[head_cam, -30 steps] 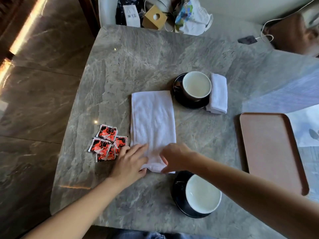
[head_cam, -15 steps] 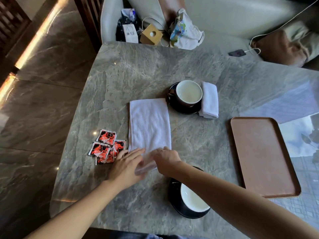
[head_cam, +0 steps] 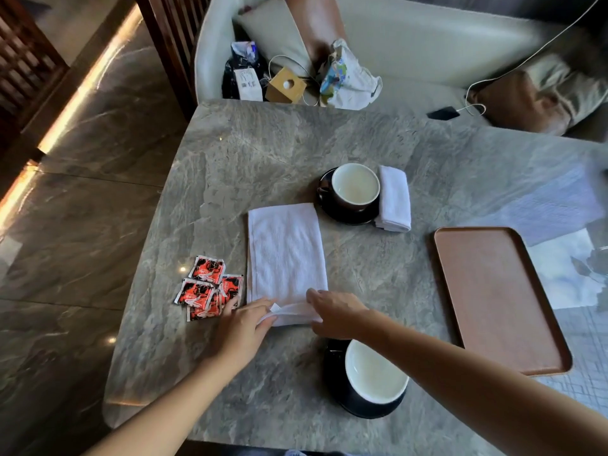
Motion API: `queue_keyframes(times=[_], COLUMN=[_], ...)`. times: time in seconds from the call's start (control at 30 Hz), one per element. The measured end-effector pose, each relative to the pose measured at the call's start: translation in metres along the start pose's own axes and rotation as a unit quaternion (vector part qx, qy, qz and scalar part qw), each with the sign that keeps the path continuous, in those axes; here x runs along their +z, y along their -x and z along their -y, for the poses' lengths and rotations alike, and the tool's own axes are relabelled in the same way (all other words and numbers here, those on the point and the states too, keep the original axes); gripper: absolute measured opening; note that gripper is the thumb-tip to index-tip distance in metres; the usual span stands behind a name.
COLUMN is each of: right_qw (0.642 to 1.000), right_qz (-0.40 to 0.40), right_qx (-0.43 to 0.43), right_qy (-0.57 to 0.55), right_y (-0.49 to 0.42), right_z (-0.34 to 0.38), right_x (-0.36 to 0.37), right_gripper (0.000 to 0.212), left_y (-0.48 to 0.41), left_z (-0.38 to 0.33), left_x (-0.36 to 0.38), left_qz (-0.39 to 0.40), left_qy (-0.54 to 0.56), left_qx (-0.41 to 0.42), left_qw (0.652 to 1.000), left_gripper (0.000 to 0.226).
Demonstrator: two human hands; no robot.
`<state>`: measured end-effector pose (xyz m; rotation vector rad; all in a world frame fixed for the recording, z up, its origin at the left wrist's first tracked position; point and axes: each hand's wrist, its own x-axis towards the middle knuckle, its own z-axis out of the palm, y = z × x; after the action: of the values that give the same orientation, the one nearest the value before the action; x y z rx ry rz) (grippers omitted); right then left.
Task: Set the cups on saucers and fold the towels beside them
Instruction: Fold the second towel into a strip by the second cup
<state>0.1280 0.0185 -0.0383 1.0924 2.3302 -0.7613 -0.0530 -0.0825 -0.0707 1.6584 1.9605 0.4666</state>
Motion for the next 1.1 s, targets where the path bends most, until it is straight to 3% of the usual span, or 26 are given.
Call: queue_keyframes(times=[0.07, 0.17, 0.33, 0.4, 0.53, 0.8, 1.1], right_qw=[1.0, 0.994, 0.957, 0.938, 0.93, 0.91, 0.937], right_qz=[-0.011, -0.056, -0.171, -0.195, -0.167, -0.2, -0.18], right_qx=[0.024, 0.047, 0.021, 0.036, 0.078, 0.088, 0.083], right_qy=[-0.012, -0.081, -0.235, -0.284, -0.319, -0.352, -0.288], right_y=[0.003, 0.005, 0.002, -0.001, -0.011, -0.024, -0.038], right_z=[-0.006, -0.015, -0.026, -0.027, -0.032, -0.033, -0.028], right_x=[-0.002, -0.011, -0.027, -0.029, -0.028, -0.017, -0.005], right_gripper=[0.032, 0.018, 0.023, 0.023, 0.02, 0.016, 0.016], left_y=[-0.002, -0.007, -0.015, -0.018, -0.022, -0.027, -0.023], left_z=[-0.002, 0.001, 0.006, 0.002, -0.006, -0.018, -0.013], left_x=[-0.003, -0.009, -0.013, -0.017, -0.021, -0.011, -0.009], left_qz=[-0.003, 0.018, 0.057, 0.06, 0.116, 0.072, 0.076], left_qy=[0.021, 0.087, 0.219, 0.271, 0.38, 0.421, 0.397], left_qx=[-0.031, -0.061, -0.094, -0.115, -0.202, -0.327, -0.367], left_qw=[0.999, 0.994, 0.97, 0.954, 0.895, 0.843, 0.838], left_gripper=[0.014, 0.025, 0.021, 0.023, 0.018, 0.011, 0.014])
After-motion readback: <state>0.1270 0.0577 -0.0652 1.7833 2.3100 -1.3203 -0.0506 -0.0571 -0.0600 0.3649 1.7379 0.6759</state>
